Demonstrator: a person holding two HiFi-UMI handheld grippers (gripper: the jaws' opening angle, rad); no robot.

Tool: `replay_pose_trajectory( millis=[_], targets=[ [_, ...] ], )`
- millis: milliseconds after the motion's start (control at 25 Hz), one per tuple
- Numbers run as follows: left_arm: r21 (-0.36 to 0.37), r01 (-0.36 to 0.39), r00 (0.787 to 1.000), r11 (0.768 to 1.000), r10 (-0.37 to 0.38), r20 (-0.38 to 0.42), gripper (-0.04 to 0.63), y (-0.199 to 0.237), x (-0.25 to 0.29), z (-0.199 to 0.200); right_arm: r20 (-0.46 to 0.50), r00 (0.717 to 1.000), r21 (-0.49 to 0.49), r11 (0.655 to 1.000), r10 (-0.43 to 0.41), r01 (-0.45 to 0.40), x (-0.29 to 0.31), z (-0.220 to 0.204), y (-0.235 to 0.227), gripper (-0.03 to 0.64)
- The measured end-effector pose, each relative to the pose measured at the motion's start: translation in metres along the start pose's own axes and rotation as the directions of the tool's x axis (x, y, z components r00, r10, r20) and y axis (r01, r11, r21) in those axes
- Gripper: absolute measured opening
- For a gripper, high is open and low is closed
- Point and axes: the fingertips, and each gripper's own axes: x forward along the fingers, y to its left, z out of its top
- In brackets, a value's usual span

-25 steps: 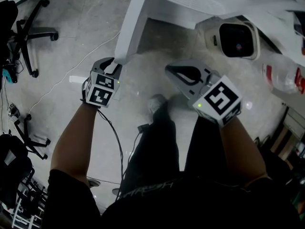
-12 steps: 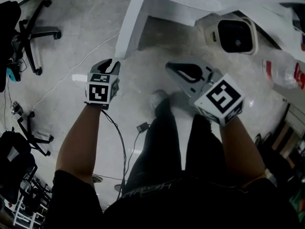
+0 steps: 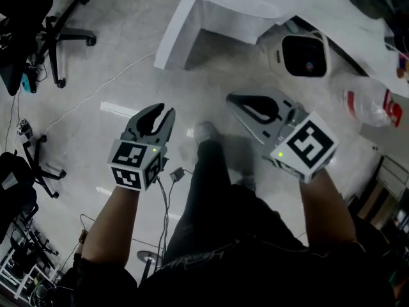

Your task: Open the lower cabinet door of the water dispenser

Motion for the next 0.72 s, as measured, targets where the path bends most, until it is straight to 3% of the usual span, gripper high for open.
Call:
replay_pose_trajectory(
  millis=[160, 280, 440, 600, 720],
  targets=[
    [-0.057, 0.051, 0.984, 0.997, -0.041, 0.174, 0.074, -0.077, -0.061, 0.055, 0.062, 0.998, -0.033, 0.999, 0.029, -0.027, -0.064, 0.037, 0.036, 0.014],
    [-0.056, 0.098, 0.944, 0.994, -0.075, 0.322, 0.049, -0.135, -0.117, 0.106, 0.138, 0.989, -0.079, 0.996, 0.049, -0.038, -0.119, 0.074, 0.066, 0.014],
    [-0.037, 0.163, 0.883, 0.986, -0.129, 0.452, 0.021, -0.226, -0.202, 0.154, 0.203, 0.976, -0.091, 0.994, 0.082, -0.064, -0.207, 0.11, 0.127, 0.014],
    [0.061, 0.19, 0.828, 0.98, -0.194, 0.526, 0.009, -0.308, -0.27, 0.183, 0.294, 0.95, -0.084, 0.993, 0.105, -0.083, -0.286, 0.135, 0.182, 0.013],
    [0.135, 0.189, 0.794, 0.973, -0.232, 0.562, 0.006, -0.359, -0.314, 0.202, 0.342, 0.932, -0.136, 0.988, 0.118, -0.075, -0.336, 0.154, 0.211, 0.014]
  ],
)
